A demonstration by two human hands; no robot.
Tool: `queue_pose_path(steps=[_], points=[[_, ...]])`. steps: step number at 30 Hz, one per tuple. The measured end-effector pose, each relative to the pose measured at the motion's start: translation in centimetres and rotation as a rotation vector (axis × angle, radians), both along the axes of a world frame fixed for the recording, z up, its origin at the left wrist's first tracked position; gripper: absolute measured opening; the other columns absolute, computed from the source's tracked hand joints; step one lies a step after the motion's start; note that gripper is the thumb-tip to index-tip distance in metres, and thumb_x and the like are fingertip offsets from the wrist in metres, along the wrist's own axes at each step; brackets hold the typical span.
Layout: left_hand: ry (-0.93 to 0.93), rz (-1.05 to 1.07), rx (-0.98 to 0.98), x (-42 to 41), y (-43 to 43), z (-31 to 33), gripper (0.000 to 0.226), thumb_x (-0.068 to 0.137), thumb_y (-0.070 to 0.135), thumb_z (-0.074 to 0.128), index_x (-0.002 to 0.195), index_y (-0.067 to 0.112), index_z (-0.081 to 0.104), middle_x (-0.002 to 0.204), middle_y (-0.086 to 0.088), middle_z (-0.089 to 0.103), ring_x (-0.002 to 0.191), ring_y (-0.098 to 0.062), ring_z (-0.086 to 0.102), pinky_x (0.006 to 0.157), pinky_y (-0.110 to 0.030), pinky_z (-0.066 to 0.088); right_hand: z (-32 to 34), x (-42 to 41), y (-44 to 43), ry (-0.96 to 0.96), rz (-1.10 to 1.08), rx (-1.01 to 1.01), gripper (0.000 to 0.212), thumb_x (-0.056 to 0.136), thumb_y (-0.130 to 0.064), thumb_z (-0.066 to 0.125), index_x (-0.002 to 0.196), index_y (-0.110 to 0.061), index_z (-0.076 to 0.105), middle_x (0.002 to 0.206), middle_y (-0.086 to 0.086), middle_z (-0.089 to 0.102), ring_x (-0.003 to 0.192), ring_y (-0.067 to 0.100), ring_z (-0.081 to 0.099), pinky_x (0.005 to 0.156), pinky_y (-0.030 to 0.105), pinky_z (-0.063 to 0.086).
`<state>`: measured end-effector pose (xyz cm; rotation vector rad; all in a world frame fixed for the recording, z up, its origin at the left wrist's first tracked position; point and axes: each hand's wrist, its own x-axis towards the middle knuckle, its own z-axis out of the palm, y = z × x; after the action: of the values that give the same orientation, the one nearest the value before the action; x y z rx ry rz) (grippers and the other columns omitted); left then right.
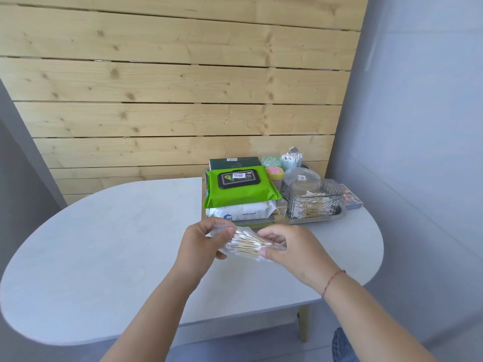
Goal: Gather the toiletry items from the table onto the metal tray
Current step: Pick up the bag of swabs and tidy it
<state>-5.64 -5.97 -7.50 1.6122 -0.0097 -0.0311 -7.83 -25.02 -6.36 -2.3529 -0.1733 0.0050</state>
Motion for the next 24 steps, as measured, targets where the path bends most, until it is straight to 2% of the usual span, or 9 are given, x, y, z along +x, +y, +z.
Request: queue_pose_path(steps=[4,7,10,11,12,14,17,22,24], points=[[0.014,-0.016,-0.003,-0.2,-0.7,-0.2,0.012,0.086,0.003,0.064,0.08,0.012,0.069,0.085,-0.006,0.066,0.065,-0.015,0.06,0.057,-0.024,0.056,0.0,0.8,-0.4,-0.049,-0.023,-0.154,0.032,0.079,-0.023,0.068,0.11,-0.026,0.068,0.107,-0.009,0.069,0.1,0.012,0.061,0.086,0.027,0.046],[0.002,-0.035,-0.004,-0.2,-1.0,-0.4,0.014,0.083,0.005,0.069,0.085,0.019,0.068,0.087,-0.004,0.069,0.068,-0.014,0.062,0.065,-0.02,0.055,-0.1,1.4,-0.4,-0.156,-0.084,-0.169,0.024,0.081,-0.022,0.066,0.104,-0.026,0.07,0.102,-0.008,0.068,0.099,0.015,0.058,0.085,0.028,0.042],[-0.165,0.024,0.346,0.0,-1.1,-0.8,0.03,0.072,0.015,0.08,0.093,0.032,0.066,0.091,0.017,0.067,0.081,-0.005,0.06,0.075,-0.009,0.045,-0.1,2.0,-0.1,-0.247,-0.167,-0.222,0.021,0.08,-0.024,0.067,0.101,-0.025,0.072,0.101,-0.005,0.07,0.101,0.02,0.054,0.09,0.033,0.037],[-0.24,0.075,0.475,-0.1,-1.2,-0.8,0.032,0.071,0.018,0.081,0.095,0.032,0.067,0.091,0.022,0.065,0.085,-0.003,0.058,0.079,-0.011,0.044,-0.2,2.2,0.0,-0.265,-0.178,-0.233,0.02,0.08,-0.024,0.068,0.1,-0.025,0.073,0.1,-0.004,0.071,0.101,0.021,0.053,0.09,0.034,0.036],[-0.324,0.136,0.578,-0.2,-1.3,-0.8,0.031,0.07,0.018,0.082,0.096,0.03,0.069,0.089,0.024,0.063,0.087,-0.006,0.059,0.083,-0.019,0.047,-0.3,2.3,0.2,-0.287,-0.179,-0.238,0.02,0.079,-0.023,0.069,0.098,-0.024,0.074,0.099,-0.003,0.071,0.101,0.023,0.053,0.089,0.034,0.036],[-0.488,0.237,0.732,0.0,-1.3,-1.2,0.03,0.065,0.017,0.084,0.092,0.022,0.073,0.086,0.015,0.07,0.088,-0.02,0.064,0.08,-0.035,0.05,-0.8,2.6,0.8,-0.354,-0.172,-0.221,0.019,0.076,-0.016,0.071,0.094,-0.022,0.075,0.095,0.0,0.071,0.097,0.027,0.054,0.086,0.035,0.042],[-0.577,0.329,0.873,1.2,-0.7,-2.0,0.029,0.063,0.016,0.085,0.089,0.017,0.073,0.086,0.006,0.075,0.085,-0.028,0.065,0.073,-0.034,0.046,-1.4,3.6,1.9,-0.429,-0.176,-0.166,0.022,0.073,-0.005,0.071,0.091,-0.017,0.076,0.091,0.006,0.061,0.091,0.028,0.056,0.075,0.034,0.049],[-0.564,0.355,0.864,3.0,-0.3,-3.0,0.022,0.069,0.007,0.08,0.087,0.013,0.071,0.09,-0.002,0.071,0.081,-0.031,0.061,0.07,-0.029,0.044,-2.4,5.8,3.5,-0.466,-0.164,-0.229,0.022,0.071,-0.005,0.072,0.09,-0.016,0.075,0.085,0.007,0.059,0.083,0.03,0.058,0.06,0.033,0.048],[-0.557,0.341,0.865,3.4,-0.2,-3.3,0.019,0.07,0.005,0.079,0.086,0.012,0.073,0.086,-0.005,0.07,0.076,-0.031,0.064,0.063,-0.03,0.049,-3.0,6.4,3.6,-0.451,-0.167,-0.247,0.022,0.073,-0.004,0.07,0.091,-0.016,0.074,0.087,0.007,0.06,0.086,0.031,0.059,0.062,0.033,0.047]])
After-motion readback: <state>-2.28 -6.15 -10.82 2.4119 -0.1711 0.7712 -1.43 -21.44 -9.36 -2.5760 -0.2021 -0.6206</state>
